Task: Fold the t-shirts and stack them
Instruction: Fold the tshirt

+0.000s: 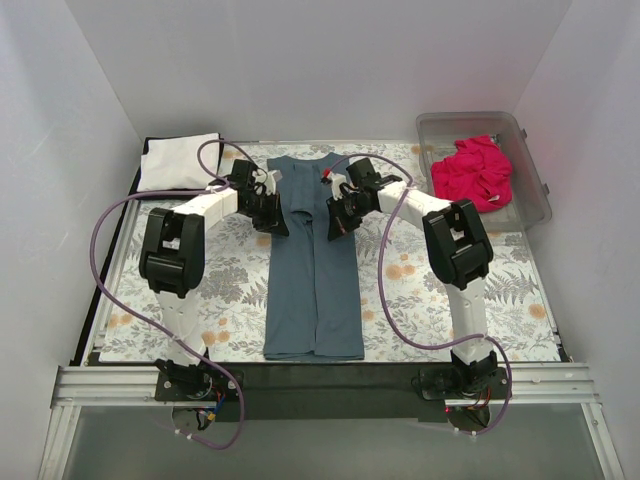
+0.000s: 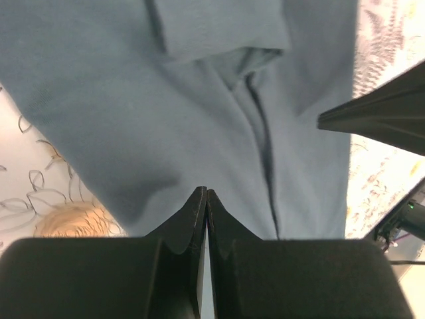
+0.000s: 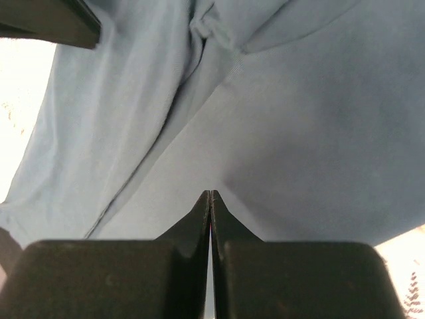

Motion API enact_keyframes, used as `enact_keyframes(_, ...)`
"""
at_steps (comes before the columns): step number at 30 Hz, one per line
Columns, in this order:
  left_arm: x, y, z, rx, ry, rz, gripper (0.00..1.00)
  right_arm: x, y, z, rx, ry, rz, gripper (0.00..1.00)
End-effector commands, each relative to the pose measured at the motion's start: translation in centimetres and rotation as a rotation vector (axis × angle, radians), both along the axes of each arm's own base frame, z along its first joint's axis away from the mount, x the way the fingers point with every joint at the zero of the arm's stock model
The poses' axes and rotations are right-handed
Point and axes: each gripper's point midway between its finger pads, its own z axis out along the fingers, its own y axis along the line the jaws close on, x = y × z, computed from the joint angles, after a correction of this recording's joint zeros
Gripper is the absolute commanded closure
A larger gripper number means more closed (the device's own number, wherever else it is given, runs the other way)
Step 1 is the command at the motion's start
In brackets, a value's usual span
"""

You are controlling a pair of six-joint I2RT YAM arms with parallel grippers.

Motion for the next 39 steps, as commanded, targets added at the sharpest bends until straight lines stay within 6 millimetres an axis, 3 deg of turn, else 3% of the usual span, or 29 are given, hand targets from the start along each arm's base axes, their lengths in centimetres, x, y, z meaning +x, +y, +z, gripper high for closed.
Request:
enact_keyframes(1, 0.6, 0.5, -1.0, 0.016, -0.01, 0.021, 1.0, 2.3, 1.1, 1.0, 0.037, -0.075, -0.014, 0.99)
enact_keyframes(7, 1.2, 1.5, -3.4, 0.026, 0.029, 0.051, 1.0, 3.2, 0.9, -1.8, 0.023, -0.026, -0.047, 0.99)
enact_keyframes(12, 2.7, 2.3, -4.9, 0.026, 0.045, 0.069, 1.0, 5.3, 0.4, -2.4, 0.032, -0.036, -0.082, 0.99)
enact_keyframes(14, 3.7, 2.4, -4.6, 0.014, 0.032, 0.075, 1.0, 6.1, 0.3, -3.2, 0.029, -0.036, -0.092, 0.99)
enact_keyframes(22, 6.2, 2.9, -4.8, 0.012, 0.007, 0.095, 1.0, 10.8, 0.3, -2.7, 0.056, -0.105, -0.132, 0.99)
enact_keyframes(24, 7.0, 3.1, -5.0, 0.016, -0.001, 0.101, 1.0, 11.2, 0.2, -3.0, 0.054, -0.104, -0.14, 0.99)
enact_keyframes(28, 8.3, 3.6, -4.1, -0.005, -0.013, 0.104, 1.0, 11.5, 1.0, -1.8, 0.101, -0.106, -0.125, 0.99)
enact_keyframes(29, 8.5, 3.7, -3.6, -0.015, -0.023, 0.105, 1.0, 11.4, 1.3, -0.7, 0.117, -0.116, -0.116, 0.99)
enact_keyframes(31, 9.5, 3.8, -0.7, -0.039, -0.086, 0.094, 1.0, 11.1, 1.8, 1.2, 0.139, -0.142, -0.093, 0.99)
enact_keyframes(32, 9.7, 3.8, 0.6, -0.046, -0.12, 0.079, 1.0, 11.1, 1.9, 4.0, 0.16, -0.196, -0.079, 0.99)
enact_keyframes(34, 10.1, 3.4, 5.2, -0.073, -0.212, 0.047, 1.0, 10.6, 2.4, 7.1, 0.184, -0.246, -0.056, 0.99)
enact_keyframes(35, 10.1, 3.4, 7.0, -0.077, -0.267, 0.004, 1.0, 9.9, 2.4, 10.3, 0.211, -0.277, -0.038, 0.96)
enact_keyframes(36, 9.2, 3.3, 10.2, -0.086, -0.317, -0.028, 0.96, 9.6, 2.2, 11.9, 0.215, -0.322, -0.012, 0.88)
enact_keyframes(37, 8.3, 3.0, 11.8, -0.109, -0.35, -0.065, 0.9, 9.1, 2.0, 13.5, 0.22, -0.358, 0.0, 0.69)
enact_keyframes(38, 7.6, 3.1, 13.6, -0.109, -0.4, -0.091, 0.82, 8.4, 1.2, 17.5, 0.226, -0.443, -0.001, 0.6)
enact_keyframes(39, 6.5, 3.5, 18.2, -0.102, -0.54, -0.117, 0.65, 7.8, 0.8, 19.0, 0.21, -0.52, 0.031, 0.51)
